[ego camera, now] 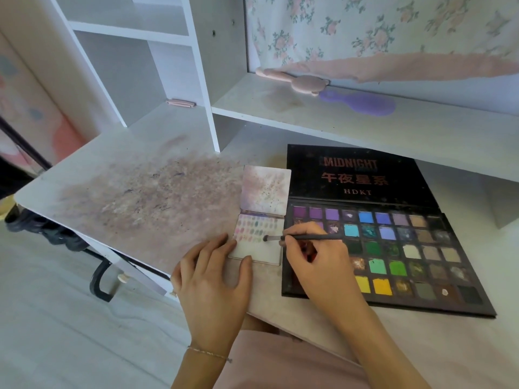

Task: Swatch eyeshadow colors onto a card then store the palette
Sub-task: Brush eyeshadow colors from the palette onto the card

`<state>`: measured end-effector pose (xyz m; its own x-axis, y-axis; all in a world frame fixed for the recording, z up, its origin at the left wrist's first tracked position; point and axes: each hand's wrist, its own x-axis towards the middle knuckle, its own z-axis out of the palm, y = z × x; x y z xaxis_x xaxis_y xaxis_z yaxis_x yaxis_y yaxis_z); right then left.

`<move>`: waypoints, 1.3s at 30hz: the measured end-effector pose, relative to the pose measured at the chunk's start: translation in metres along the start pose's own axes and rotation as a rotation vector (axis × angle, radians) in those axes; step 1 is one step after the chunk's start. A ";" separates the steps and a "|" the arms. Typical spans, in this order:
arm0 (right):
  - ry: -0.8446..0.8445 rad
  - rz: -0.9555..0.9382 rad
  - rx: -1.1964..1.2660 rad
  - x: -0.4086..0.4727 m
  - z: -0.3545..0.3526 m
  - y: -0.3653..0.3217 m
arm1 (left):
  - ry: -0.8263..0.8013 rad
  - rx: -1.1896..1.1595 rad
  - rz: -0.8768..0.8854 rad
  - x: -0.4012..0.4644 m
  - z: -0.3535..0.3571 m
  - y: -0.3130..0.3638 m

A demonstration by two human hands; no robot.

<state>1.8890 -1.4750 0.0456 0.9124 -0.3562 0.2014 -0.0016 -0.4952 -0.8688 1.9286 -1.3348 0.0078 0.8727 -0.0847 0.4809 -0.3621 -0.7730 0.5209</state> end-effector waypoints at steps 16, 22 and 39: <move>-0.016 0.046 -0.036 0.001 0.001 0.001 | 0.006 -0.004 0.001 -0.001 0.002 -0.003; -0.020 0.054 -0.032 0.001 0.001 0.000 | -0.005 -0.008 -0.010 -0.001 0.002 -0.002; -0.027 0.043 -0.041 0.001 0.001 0.002 | -0.012 0.006 -0.006 0.000 0.000 -0.001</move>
<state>1.8900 -1.4760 0.0433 0.9218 -0.3567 0.1516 -0.0573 -0.5125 -0.8568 1.9286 -1.3344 0.0071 0.8786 -0.0874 0.4695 -0.3549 -0.7774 0.5193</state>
